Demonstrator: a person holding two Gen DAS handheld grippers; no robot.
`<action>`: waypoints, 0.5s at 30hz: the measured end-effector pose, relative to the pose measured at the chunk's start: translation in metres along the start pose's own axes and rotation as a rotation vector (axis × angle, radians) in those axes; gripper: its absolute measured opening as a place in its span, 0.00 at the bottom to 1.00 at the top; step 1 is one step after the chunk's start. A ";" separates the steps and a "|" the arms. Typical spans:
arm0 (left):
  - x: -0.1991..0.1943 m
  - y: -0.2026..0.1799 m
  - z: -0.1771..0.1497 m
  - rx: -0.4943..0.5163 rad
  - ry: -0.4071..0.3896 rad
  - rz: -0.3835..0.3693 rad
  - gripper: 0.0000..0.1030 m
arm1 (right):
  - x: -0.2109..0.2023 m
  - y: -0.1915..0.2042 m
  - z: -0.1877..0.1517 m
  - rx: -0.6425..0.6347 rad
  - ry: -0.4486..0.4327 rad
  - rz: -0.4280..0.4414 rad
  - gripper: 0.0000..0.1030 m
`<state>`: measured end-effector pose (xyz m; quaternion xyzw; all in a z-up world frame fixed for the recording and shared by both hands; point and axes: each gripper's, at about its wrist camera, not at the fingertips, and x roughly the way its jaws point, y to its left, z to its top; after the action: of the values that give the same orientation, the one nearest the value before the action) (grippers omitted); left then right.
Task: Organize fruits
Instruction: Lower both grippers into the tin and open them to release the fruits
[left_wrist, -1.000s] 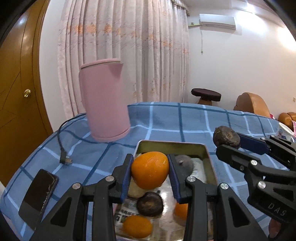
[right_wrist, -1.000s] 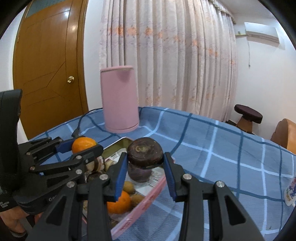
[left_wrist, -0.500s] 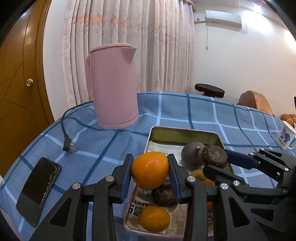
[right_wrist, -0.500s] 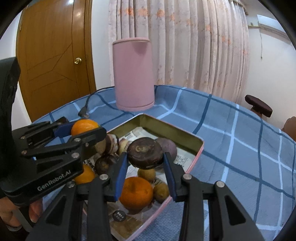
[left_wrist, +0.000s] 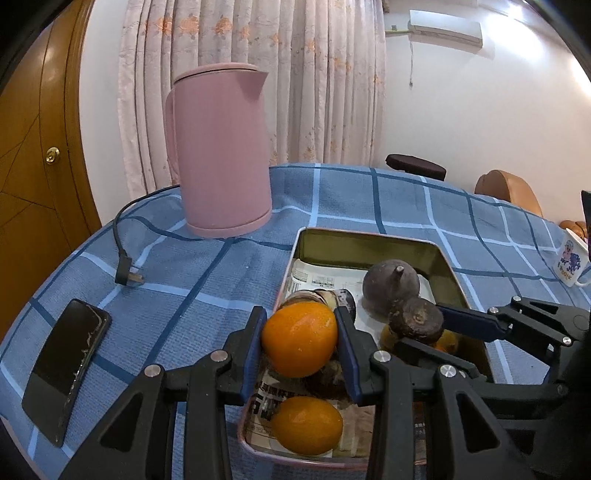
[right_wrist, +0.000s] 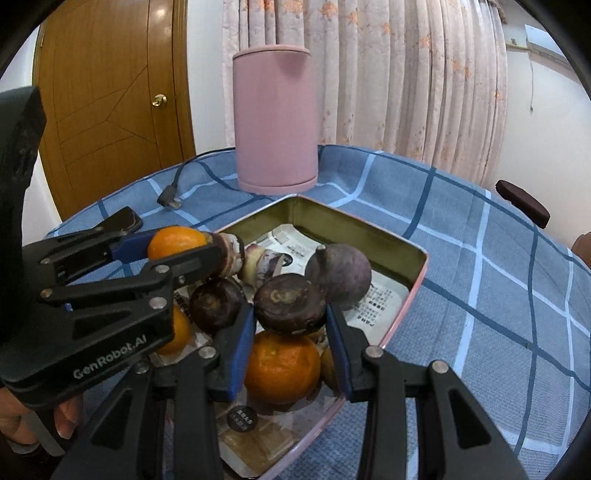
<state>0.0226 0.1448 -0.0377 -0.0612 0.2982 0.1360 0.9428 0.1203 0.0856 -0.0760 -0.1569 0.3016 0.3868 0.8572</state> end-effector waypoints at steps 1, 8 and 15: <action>0.001 -0.001 0.000 0.006 0.003 0.005 0.38 | 0.000 0.001 0.000 -0.006 0.007 -0.003 0.41; -0.003 -0.009 -0.001 0.039 0.020 -0.002 0.50 | 0.000 0.012 -0.003 -0.051 0.012 0.002 0.61; -0.010 -0.011 0.001 0.038 0.007 0.006 0.71 | -0.008 0.006 -0.005 -0.026 -0.006 0.001 0.66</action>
<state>0.0184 0.1324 -0.0305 -0.0430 0.3039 0.1329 0.9424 0.1095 0.0824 -0.0755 -0.1668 0.2938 0.3919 0.8557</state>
